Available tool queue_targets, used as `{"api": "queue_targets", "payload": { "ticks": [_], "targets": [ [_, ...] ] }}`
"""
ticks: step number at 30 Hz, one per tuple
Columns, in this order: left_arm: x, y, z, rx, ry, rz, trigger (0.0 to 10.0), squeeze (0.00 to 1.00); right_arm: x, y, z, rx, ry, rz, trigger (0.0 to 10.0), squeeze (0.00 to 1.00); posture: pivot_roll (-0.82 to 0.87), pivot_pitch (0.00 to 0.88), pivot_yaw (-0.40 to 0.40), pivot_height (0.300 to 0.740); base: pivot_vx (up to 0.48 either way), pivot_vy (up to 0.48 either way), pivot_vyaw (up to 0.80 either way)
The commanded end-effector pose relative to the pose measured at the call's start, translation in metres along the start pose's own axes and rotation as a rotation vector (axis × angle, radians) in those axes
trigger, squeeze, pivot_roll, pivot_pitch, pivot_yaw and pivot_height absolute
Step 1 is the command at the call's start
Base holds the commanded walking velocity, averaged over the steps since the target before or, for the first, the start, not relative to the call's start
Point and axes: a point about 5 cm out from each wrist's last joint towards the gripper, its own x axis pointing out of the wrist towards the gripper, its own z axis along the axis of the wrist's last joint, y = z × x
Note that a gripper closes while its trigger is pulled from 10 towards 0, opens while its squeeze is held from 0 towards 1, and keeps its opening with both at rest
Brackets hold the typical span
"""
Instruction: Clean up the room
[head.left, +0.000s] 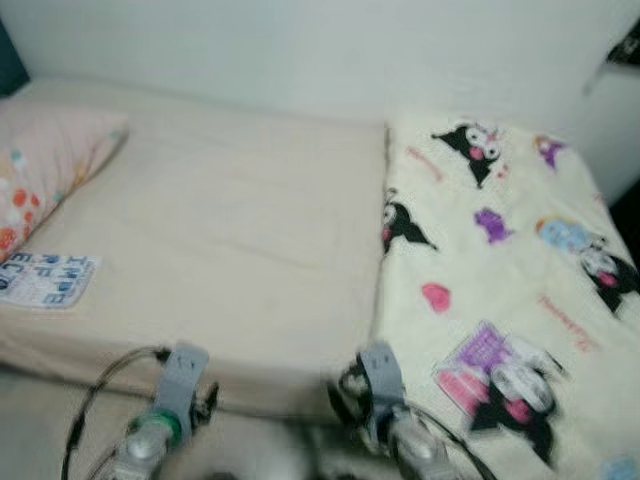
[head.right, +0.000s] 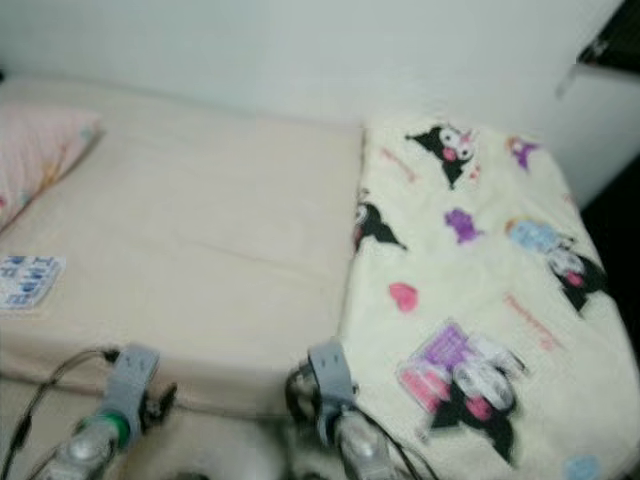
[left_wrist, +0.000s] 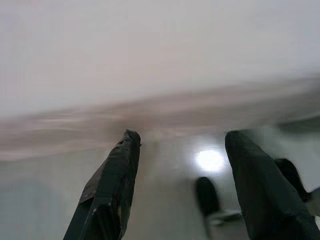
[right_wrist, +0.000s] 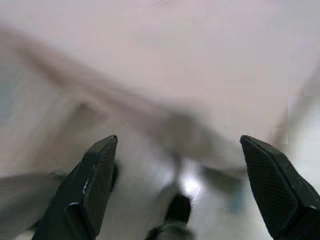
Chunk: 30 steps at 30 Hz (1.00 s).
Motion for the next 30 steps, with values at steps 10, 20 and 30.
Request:
{"api": "queue_targets", "payload": {
  "ticks": [10, 20, 30],
  "targets": [
    [-0.0014, -0.0065, -0.007, -0.005, 0.029, -0.021, 10.0, 0.0, -0.0063, -0.0066, -0.0126, 0.018, 0.046, -0.018, 10.0, 0.0, 0.0, 0.059, 0.037, 0.735, 0.0, 0.0, 0.0],
    [-0.0021, -0.0054, -0.0085, -0.001, 0.034, -0.023, 10.0, 0.0, -0.0061, -0.0044, -0.0132, 0.017, 0.049, -0.012, 10.0, 0.0, 0.0, 0.061, 0.038, 0.735, 0.0, 0.0, 0.0],
    [-0.0023, -0.0088, -0.0108, 0.004, 0.047, -0.039, 10.0, 0.0, -0.0067, -0.0041, -0.0146, -0.021, 0.059, -0.004, 10.0, 0.0, -0.01, 0.036, 0.033, 0.735, 0.0, 0.0, 0.0]
  ]
}}
